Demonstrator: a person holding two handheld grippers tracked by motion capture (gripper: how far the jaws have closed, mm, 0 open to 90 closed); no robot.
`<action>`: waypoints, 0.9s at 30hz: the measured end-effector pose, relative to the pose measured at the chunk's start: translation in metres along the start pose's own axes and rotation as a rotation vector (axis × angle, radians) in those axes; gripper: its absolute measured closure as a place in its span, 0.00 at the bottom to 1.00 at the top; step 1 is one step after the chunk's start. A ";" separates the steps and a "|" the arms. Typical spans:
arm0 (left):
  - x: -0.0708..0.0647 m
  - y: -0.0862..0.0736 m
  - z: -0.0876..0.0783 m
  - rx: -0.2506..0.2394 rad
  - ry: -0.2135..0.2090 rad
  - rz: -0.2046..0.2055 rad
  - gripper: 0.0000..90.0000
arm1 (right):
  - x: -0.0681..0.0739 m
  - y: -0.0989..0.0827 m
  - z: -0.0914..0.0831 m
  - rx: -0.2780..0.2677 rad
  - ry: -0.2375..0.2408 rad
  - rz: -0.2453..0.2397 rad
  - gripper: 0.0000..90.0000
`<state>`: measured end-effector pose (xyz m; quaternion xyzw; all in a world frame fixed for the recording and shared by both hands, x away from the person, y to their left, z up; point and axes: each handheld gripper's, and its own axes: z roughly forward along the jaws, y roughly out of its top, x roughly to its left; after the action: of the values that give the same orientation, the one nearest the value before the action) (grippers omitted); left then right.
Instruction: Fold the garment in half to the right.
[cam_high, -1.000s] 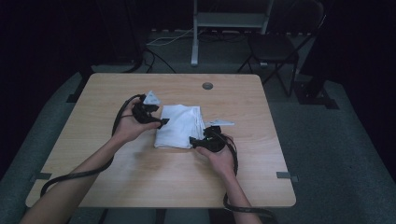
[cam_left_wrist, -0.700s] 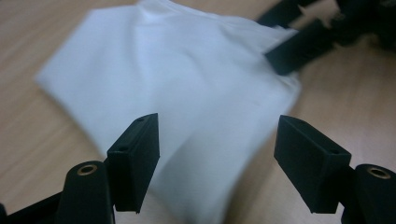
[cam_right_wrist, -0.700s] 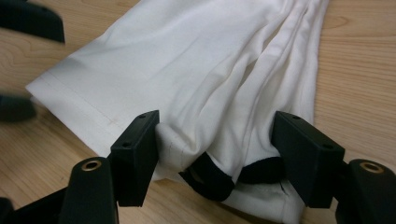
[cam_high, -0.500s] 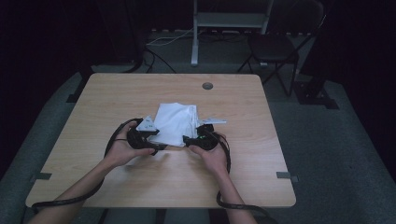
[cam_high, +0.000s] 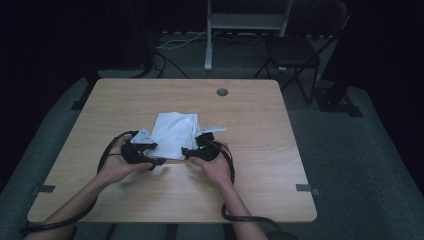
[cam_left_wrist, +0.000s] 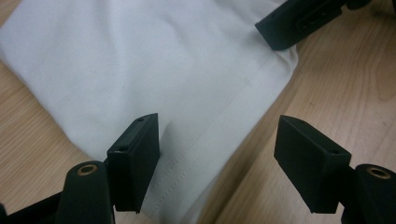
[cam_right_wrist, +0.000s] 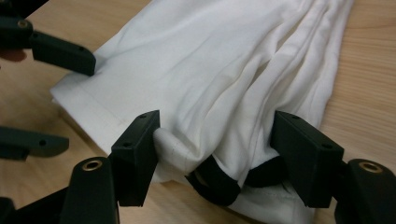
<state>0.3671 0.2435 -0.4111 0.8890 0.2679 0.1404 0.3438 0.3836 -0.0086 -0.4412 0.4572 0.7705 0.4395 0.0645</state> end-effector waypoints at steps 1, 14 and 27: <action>0.004 0.002 -0.003 -0.011 0.003 -0.004 0.34 | 0.001 0.000 0.000 0.002 0.005 0.002 0.38; 0.055 0.075 0.030 -0.064 0.264 -0.040 0.34 | -0.002 0.002 -0.021 -0.065 -0.005 0.008 0.31; 0.079 0.077 0.083 0.023 0.368 -0.135 0.34 | -0.010 -0.007 -0.041 -0.065 -0.007 -0.011 0.27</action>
<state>0.4973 0.1967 -0.4132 0.8322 0.3869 0.2741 0.2873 0.3638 -0.0426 -0.4248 0.4522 0.7580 0.4624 0.0847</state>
